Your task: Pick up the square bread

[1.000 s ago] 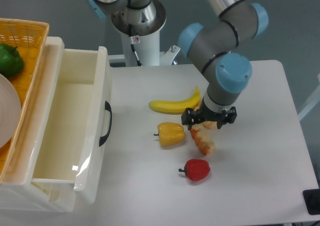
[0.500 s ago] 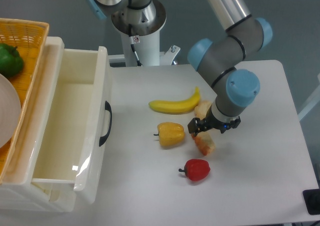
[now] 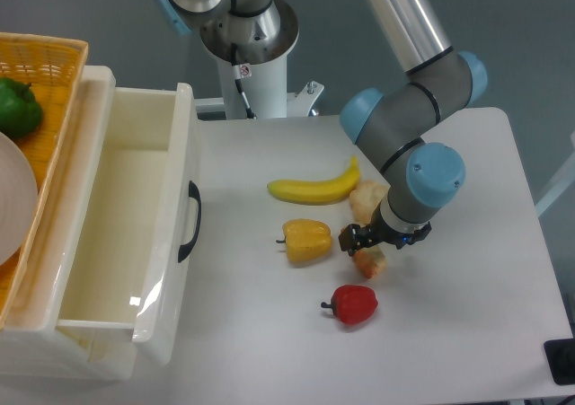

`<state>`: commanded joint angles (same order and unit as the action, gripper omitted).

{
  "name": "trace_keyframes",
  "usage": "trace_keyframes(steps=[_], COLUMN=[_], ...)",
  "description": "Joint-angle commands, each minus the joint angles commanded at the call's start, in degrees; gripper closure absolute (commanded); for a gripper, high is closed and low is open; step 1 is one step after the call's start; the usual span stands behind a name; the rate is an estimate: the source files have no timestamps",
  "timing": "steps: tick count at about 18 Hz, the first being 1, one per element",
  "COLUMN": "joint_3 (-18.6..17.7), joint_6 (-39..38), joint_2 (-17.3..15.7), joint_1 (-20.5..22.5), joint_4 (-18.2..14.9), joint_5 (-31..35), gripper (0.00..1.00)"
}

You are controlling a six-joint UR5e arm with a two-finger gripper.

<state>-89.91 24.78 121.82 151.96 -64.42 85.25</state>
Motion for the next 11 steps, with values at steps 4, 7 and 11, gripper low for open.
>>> trace_keyframes(steps=[4,7,11], joint_3=[0.18,0.18,0.53], joint_6=[0.61,0.62,0.97], joint_2=[0.44,0.53,0.61], joint_1=[-0.09,-0.35,-0.7], joint_4=[1.14,1.14,1.06], joint_5=[0.0,0.0,0.87], gripper=[0.4,0.54,0.66])
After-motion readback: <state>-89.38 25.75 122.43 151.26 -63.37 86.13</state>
